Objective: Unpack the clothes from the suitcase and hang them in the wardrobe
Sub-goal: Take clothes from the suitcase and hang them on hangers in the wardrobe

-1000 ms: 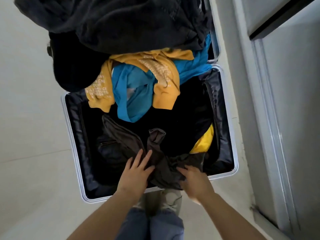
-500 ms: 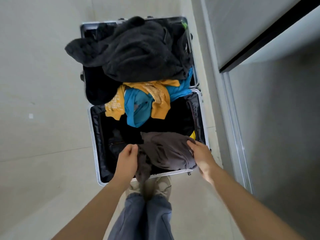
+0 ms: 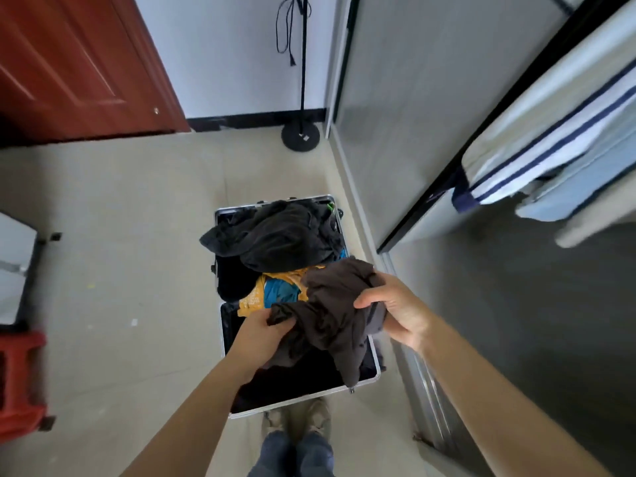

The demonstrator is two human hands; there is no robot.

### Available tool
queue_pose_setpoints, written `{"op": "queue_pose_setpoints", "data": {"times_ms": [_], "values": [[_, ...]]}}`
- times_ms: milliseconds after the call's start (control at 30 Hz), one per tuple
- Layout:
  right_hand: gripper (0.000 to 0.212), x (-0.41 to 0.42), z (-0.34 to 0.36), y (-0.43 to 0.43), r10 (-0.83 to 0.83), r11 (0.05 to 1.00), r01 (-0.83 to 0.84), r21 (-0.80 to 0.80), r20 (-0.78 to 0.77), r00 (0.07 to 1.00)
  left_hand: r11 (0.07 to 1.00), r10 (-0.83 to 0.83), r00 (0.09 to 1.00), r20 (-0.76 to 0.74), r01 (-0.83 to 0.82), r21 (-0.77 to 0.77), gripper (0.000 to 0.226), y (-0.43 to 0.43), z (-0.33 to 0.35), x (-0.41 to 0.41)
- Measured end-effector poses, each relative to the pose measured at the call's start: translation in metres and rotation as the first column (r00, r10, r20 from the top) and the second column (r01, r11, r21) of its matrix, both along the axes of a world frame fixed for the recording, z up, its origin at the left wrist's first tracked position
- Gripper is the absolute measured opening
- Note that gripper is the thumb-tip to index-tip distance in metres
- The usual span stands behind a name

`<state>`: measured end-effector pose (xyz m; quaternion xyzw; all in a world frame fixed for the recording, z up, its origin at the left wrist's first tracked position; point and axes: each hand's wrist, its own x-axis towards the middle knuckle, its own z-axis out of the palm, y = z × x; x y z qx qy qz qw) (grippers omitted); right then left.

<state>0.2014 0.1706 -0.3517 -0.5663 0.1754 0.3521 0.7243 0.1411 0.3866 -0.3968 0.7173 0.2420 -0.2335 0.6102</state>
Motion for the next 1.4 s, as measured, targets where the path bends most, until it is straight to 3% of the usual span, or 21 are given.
{"op": "queue_pose_setpoints", "data": {"times_ms": [100,200,267,367,500,633,733,800,867,933,1033,1100,1200,1300,1400], "values": [[0.038,0.006,0.068,0.0,0.039,0.987,-0.026,-0.159,0.08,0.996,0.994,0.106,0.99,0.095,-0.104,-0.022,0.015,0.008,0.061,0.009],[0.025,0.019,0.119,-0.006,0.107,0.876,0.009,-0.482,0.213,0.971,0.979,0.196,0.962,0.192,-0.179,-0.099,0.016,0.019,0.115,0.025],[0.036,0.026,0.146,-0.009,0.16,0.773,0.047,-0.633,0.266,0.951,0.964,0.248,0.941,0.232,-0.215,-0.157,0.018,0.025,0.149,0.033],[0.037,0.029,0.187,-0.01,0.164,0.7,0.152,-0.698,0.365,0.916,0.941,0.317,0.905,0.284,-0.264,-0.21,0.024,0.036,0.192,0.044],[0.021,0.037,0.229,-0.012,-0.051,0.784,0.302,-0.542,0.429,0.902,0.901,0.415,0.846,0.335,-0.333,-0.277,0.027,0.056,0.226,0.059],[0.021,0.048,0.27,-0.004,-0.339,0.859,0.454,-0.236,0.403,0.85,0.904,0.42,0.823,0.384,-0.339,-0.261,0.021,0.068,0.248,0.073],[0.017,0.053,0.307,0.011,-0.428,0.868,0.494,-0.058,0.417,0.802,0.936,0.342,0.799,0.494,-0.338,-0.102,0.02,0.069,0.263,0.09],[0.03,0.055,0.329,0.02,-0.468,0.868,0.492,0.064,0.433,0.77,0.942,0.274,0.786,0.554,-0.335,0.01,0.034,0.063,0.276,0.097],[0.032,0.057,0.344,0.03,-0.509,0.855,0.491,0.166,0.446,0.736,0.947,0.204,0.752,0.627,-0.313,0.067,0.03,0.046,0.291,0.094],[0.027,0.06,0.351,0.036,-0.518,0.849,0.498,0.179,0.47,0.715,0.986,0.086,0.709,0.7,-0.159,0.041,0.01,0.024,0.302,0.083],[0.024,0.063,0.359,0.034,-0.52,0.849,0.485,0.209,0.488,0.701,0.973,-0.187,0.708,0.681,0.227,0.032,0.023,-0.017,0.308,0.065],[0.021,0.065,0.363,0.027,-0.512,0.856,0.466,0.225,0.498,0.7,0.926,-0.36,0.684,0.635,0.345,0.154,0.032,-0.043,0.3,0.069],[0.018,0.067,0.371,0.011,-0.529,0.848,0.458,0.268,0.501,0.685,0.926,-0.372,0.668,0.645,0.218,0.308,0.041,-0.072,0.288,0.092],[0.016,0.069,0.382,-0.018,-0.572,0.82,0.468,0.33,0.5,0.65,0.934,-0.346,0.611,0.712,0.158,0.319,0.015,-0.09,0.286,0.115],[0.021,0.069,0.392,-0.053,-0.64,0.768,0.503,0.395,0.475,0.604,0.952,-0.3,0.606,0.737,0.135,0.276,0.014,-0.103,0.29,0.124]]}}
